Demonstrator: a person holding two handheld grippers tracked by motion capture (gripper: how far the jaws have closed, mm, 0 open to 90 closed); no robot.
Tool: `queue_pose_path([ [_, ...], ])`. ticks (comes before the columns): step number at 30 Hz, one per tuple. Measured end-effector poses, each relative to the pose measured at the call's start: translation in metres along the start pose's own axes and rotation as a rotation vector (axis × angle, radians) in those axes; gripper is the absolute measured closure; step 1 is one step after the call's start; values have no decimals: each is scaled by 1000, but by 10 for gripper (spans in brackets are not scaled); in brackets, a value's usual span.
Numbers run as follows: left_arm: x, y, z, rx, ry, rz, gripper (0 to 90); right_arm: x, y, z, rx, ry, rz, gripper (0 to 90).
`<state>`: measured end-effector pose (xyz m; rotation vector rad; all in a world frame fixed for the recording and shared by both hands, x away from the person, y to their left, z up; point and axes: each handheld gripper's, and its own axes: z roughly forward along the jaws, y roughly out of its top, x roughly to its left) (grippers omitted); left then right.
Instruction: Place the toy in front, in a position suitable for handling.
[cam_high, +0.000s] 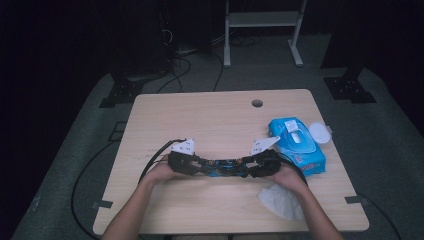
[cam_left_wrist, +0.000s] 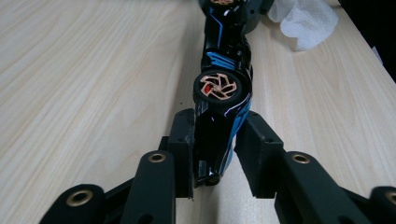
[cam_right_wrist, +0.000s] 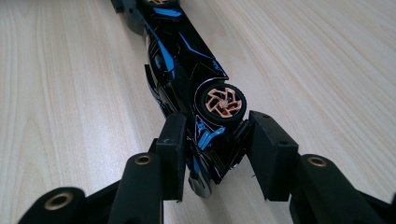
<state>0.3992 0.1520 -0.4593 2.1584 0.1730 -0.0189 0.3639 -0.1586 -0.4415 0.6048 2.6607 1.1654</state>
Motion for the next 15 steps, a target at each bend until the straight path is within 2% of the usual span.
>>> queue_pose_path([
  [3, -1, 2, -3, -9, -3, -17, 631, 2, 0, 0, 3, -8, -6, 588],
  [8, -1, 3, -6, -26, 1, -45, 609, 1, 1, 0, 7, 2, 14, 575],
  [10, -1, 3, -7, -25, 2, -60, 602, -2, 1, -2, 4, 26, 46, 549],
  [12, 0, 4, -8, -31, 4, -81, 588, -3, 0, -4, 4, 22, 57, 509],
  [15, 1, 4, -10, -35, 5, -96, 579, -7, 0, -7, -13, 43, 94, 484],
])
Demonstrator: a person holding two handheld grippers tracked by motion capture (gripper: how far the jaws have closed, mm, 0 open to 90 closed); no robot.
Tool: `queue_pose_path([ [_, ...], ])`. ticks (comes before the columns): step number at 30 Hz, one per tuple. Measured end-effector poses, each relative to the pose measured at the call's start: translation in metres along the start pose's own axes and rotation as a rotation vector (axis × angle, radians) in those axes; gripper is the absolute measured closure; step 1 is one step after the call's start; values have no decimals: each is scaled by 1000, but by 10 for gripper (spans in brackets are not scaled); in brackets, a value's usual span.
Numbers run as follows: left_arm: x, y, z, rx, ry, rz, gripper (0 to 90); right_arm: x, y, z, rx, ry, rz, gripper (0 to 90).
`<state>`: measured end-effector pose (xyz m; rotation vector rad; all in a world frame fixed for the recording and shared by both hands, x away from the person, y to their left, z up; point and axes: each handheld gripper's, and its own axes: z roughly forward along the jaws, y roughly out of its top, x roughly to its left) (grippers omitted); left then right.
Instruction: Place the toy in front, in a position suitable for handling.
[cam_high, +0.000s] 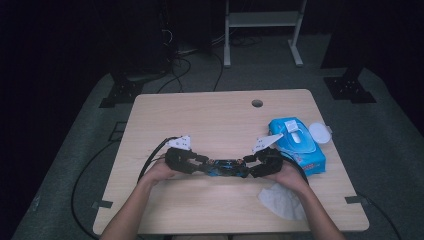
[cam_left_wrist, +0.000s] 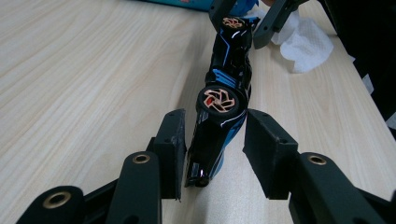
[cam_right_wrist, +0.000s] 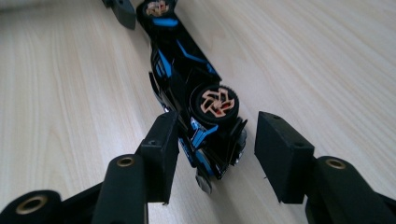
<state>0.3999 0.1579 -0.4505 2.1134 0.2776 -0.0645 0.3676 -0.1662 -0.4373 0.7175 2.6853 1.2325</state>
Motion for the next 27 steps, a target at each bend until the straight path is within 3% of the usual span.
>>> queue_pose_path([
  [4, 1, 1, -2, -11, 2, -17, 563, -1, 1, -4, -38, 8, 9, 474],
  [11, 1, 2, 2, 10, -4, -29, 554, 2, 2, 4, -19, 7, -24, 531],
  [15, -1, 2, 5, 29, 10, -7, 587, 5, 3, 5, -23, -10, -61, 550],
  [27, -1, 2, 3, 20, 0, -60, 556, 18, 4, 3, -7, -52, -146, 570],
])
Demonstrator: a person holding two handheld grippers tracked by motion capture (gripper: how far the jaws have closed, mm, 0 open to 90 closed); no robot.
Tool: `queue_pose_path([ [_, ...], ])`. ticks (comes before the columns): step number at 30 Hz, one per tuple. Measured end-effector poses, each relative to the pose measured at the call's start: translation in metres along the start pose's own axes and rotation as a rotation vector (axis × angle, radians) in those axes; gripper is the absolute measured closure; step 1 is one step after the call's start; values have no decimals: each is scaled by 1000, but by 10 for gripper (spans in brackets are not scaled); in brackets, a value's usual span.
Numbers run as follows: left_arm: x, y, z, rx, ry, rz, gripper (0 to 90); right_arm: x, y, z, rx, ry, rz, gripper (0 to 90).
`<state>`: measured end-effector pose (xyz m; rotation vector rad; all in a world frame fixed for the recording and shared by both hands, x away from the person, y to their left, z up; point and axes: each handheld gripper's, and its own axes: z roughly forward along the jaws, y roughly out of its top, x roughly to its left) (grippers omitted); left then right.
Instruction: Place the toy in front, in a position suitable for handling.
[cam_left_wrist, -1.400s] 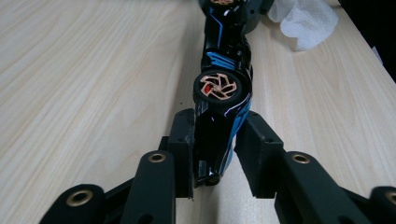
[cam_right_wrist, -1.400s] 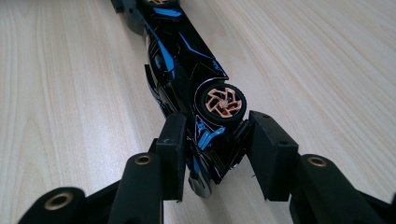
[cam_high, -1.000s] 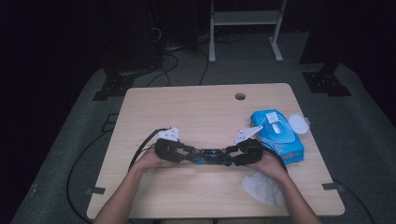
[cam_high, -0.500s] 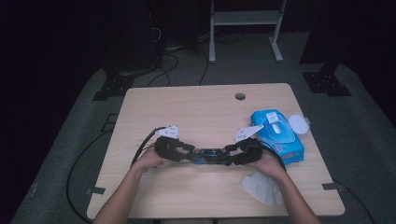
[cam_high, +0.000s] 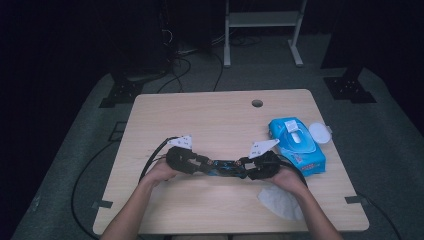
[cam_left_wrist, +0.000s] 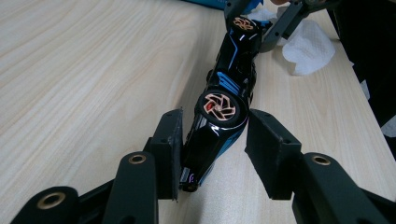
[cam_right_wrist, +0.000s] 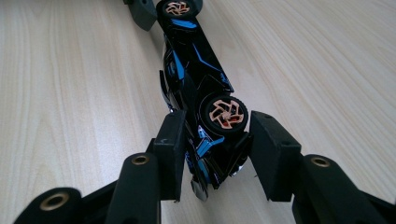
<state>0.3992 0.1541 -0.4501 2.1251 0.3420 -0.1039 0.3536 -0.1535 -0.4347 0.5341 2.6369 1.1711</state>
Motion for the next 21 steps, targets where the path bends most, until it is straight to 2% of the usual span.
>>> queue_pose_path([
  [5, 1, 1, -2, -4, -2, -26, 553, 1, 0, 0, -1, 0, -9, 573],
  [8, 3, 2, -4, -16, -6, -49, 553, 2, 0, 1, -2, 0, -33, 580],
  [12, 4, 4, -6, -29, -5, -74, 553, 1, 0, 2, -5, 3, -27, 582],
  [15, 5, 4, -6, -23, -5, -78, 554, 0, 0, 2, 0, 19, 14, 572],
  [16, 5, 4, -6, -19, -7, -80, 558, -1, 1, 1, 0, 26, 35, 528],
  [17, 6, 4, -6, -18, -11, -83, 559, -3, 1, 0, -6, 31, 58, 482],
  [19, 6, 4, -5, -19, -13, -84, 558, -8, 1, -3, -21, 63, 126, 463],
  [21, 5, 4, -5, -17, -10, -82, 558, -8, 1, -5, -28, 56, 127, 456],
])
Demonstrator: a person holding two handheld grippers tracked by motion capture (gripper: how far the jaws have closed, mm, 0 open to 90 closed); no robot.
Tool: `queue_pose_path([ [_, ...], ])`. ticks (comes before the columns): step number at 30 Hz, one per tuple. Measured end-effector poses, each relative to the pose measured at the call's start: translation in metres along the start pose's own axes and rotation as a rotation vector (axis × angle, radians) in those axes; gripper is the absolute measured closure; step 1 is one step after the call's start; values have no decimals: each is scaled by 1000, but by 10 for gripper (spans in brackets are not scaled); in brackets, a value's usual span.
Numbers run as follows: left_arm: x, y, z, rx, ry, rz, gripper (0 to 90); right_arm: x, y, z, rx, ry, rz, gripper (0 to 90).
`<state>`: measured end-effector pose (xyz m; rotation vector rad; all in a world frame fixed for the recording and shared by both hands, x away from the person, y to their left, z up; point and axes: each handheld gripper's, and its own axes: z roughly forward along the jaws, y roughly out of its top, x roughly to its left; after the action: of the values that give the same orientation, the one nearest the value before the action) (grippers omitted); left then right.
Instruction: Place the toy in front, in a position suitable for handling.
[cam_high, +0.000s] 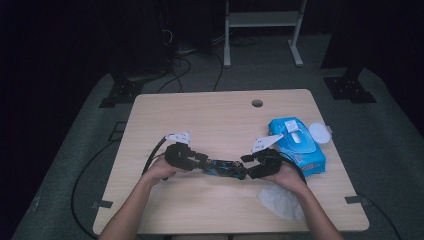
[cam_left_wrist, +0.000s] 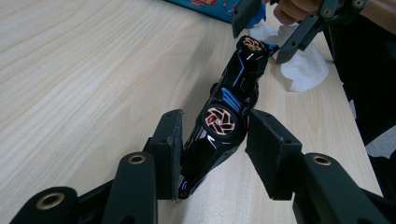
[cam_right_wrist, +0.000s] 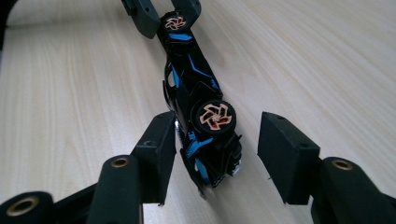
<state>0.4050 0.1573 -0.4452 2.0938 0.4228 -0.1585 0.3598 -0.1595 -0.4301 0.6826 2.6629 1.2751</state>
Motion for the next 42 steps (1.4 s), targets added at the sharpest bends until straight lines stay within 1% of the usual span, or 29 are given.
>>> queue_pose_path([
  [2, -1, 0, 1, 3, -1, 4, 558, 1, 0, 2, 3, -6, -19, 461],
  [4, -1, 0, 1, 10, -1, 10, 557, 2, 0, 7, 24, -28, -39, 471],
  [5, -1, 0, 1, 13, -2, 13, 556, 2, 0, 9, 29, -25, -41, 483],
  [7, -2, 0, 2, 19, -5, 15, 553, 4, 0, 13, 42, -38, -64, 546],
  [8, -3, 0, 3, 24, -4, 21, 553, 5, 0, 14, 46, -39, -70, 554],
  [11, -4, 0, 3, 33, -1, 34, 550, 8, -1, 14, 58, -73, -128, 583],
  [16, -7, 0, 4, 48, 10, 47, 556, 15, -1, 14, 67, -107, -187, 595],
  [19, -7, 0, 3, 47, 7, 44, 554, 20, -1, 13, 71, -131, -230, 602],
  [21, -7, 0, 3, 41, 7, 35, 550, 23, -1, 13, 73, -145, -247, 604],
  [23, -7, 0, 3, 33, 6, 26, 547, 26, -2, 13, 64, -168, -280, 606],
  [25, -6, 0, 3, 20, 1, 9, 547, 27, -4, 13, 53, -181, -302, 609],
  [27, -5, 0, 3, 20, -1, 3, 545, 29, -6, 12, 47, -190, -318, 610],
  [31, -3, 1, 2, -3, -16, -28, 541, 32, -9, 11, 37, -213, -354, 611],
  [32, -3, 1, 2, -1, -18, -31, 541, 33, -10, 11, 34, -218, -359, 611],
  [34, -4, 0, 3, 15, -21, -28, 544, 33, -10, 11, 29, -226, -373, 611],
  [36, -5, 0, 3, 16, -23, -30, 545, 35, -11, 11, 27, -233, -383, 611],
  [39, -8, 1, 3, 23, -15, -10, 550, 38, -12, 11, 32, -249, -400, 610],
  [42, -9, 0, 3, 21, -25, -21, 555, 40, -12, 10, 39, -253, -408, 609],
])
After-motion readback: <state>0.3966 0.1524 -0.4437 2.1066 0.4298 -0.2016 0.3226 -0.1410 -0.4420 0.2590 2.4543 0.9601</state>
